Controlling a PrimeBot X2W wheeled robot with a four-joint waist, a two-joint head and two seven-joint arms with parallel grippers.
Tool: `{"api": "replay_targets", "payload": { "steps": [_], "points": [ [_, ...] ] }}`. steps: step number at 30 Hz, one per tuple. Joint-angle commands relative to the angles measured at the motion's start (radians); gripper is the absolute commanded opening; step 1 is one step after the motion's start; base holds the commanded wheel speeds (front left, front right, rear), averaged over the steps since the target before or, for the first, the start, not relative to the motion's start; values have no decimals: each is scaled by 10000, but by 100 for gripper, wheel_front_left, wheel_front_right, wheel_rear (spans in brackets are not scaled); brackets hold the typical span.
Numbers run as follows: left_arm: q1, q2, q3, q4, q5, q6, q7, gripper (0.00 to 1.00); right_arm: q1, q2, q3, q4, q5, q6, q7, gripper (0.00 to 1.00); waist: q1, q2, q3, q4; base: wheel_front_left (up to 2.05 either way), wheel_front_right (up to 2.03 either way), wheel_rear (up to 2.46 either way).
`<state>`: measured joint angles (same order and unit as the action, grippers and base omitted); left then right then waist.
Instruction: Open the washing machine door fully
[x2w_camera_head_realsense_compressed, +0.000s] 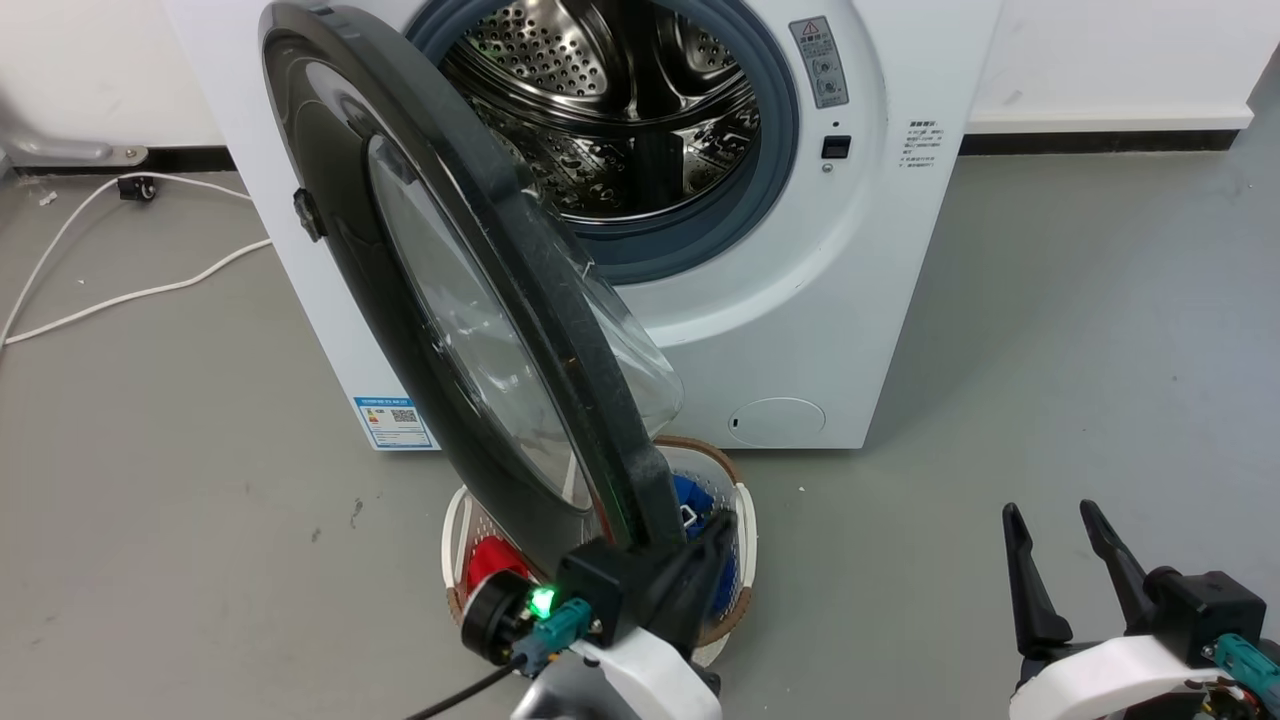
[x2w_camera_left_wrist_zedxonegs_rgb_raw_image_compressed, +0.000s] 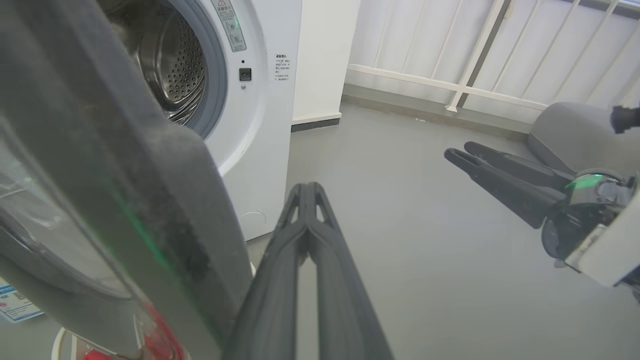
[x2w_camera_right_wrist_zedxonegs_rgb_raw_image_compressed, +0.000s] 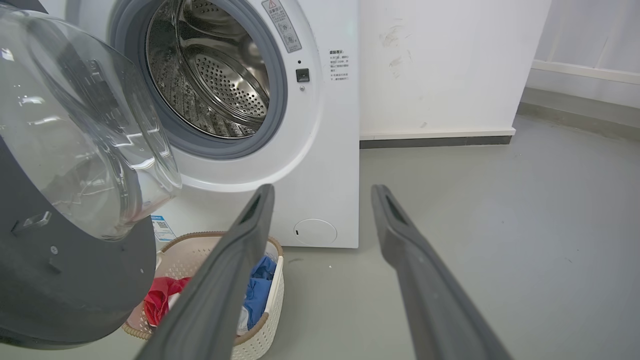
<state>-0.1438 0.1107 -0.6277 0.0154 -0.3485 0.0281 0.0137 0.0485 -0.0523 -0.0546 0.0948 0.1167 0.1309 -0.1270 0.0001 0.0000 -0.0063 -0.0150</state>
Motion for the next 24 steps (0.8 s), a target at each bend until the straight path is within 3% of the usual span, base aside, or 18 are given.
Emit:
{"api": "replay_targets", "payload": {
  "steps": [1, 10, 24],
  "points": [
    [-141, -44, 138, 157, -34, 119, -101, 0, 1, 36, 16, -8, 55, -3, -22, 100, -1, 0, 5, -18, 0, 0, 0],
    [-75, 137, 454, 416, -99, 386, -243, 0, 54, 36, -28, -44, 114, -3, 9, 100, -1, 0, 39, 18, 0, 0, 0],
    [613, 769, 543, -679, -34, 842, 74, 0, 94, 35, -124, -188, 69, -3, 15, 100, -1, 0, 37, 754, 0, 0, 0]
  ]
}}
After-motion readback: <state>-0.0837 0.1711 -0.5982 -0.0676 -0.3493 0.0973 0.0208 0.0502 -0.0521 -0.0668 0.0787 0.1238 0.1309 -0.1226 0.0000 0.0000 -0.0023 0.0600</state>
